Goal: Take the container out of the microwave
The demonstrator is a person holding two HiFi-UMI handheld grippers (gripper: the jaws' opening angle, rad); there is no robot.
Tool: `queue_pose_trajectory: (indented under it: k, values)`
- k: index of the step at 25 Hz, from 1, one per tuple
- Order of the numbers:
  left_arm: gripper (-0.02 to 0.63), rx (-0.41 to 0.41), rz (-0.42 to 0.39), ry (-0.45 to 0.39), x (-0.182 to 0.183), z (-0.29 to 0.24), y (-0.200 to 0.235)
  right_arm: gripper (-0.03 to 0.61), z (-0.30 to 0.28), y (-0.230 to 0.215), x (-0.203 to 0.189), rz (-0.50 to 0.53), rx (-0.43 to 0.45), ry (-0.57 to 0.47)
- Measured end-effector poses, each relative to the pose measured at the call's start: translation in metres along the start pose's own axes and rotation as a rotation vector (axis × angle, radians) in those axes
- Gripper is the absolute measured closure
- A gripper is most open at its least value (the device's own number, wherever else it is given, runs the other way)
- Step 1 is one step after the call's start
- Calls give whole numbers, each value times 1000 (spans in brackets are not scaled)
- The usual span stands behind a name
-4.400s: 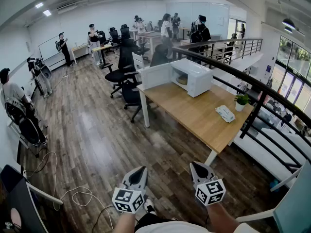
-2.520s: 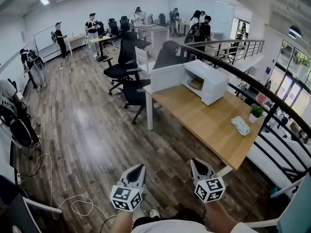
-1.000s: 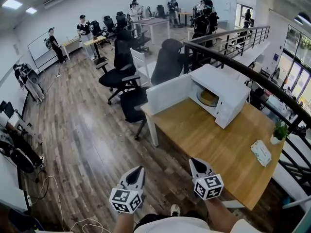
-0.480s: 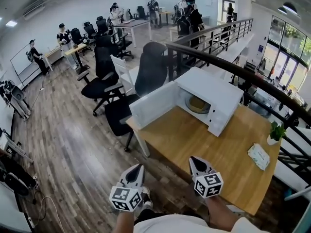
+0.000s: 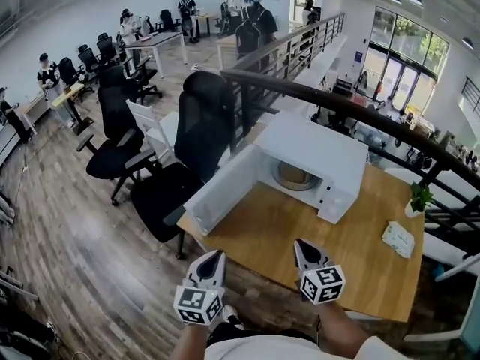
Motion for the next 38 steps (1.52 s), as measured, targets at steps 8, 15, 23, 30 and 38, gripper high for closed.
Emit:
queue_pose_trajectory:
  k: [8,15,23,30,38]
  values:
    - [577,-176,-68,27,21,-53,50,555,-40,0,15,-81,-181,-26]
    - [577,-270,-68,45,29,-86,50,555,-39,-12,14,-111,-282,-9]
    - [577,-291,-80,71,40,-132,33,552,-101,-60,20,-124,-284,39]
    - [577,-282,-55,100,47,-175,41,347,-180,-114,16,-186,-325,97]
    - [577,-291,-39,170,32,-207,43,140,-264,-169,-3,-251,-424,167]
Point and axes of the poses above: the fingertips, and each gripper's own axes: z backward along the fingers, y to its left, x out of its top, the point moved 3 cm from there along z, backward along the fingers, and after that the axes turned 12 degrees about y, right-handed, at the moved point
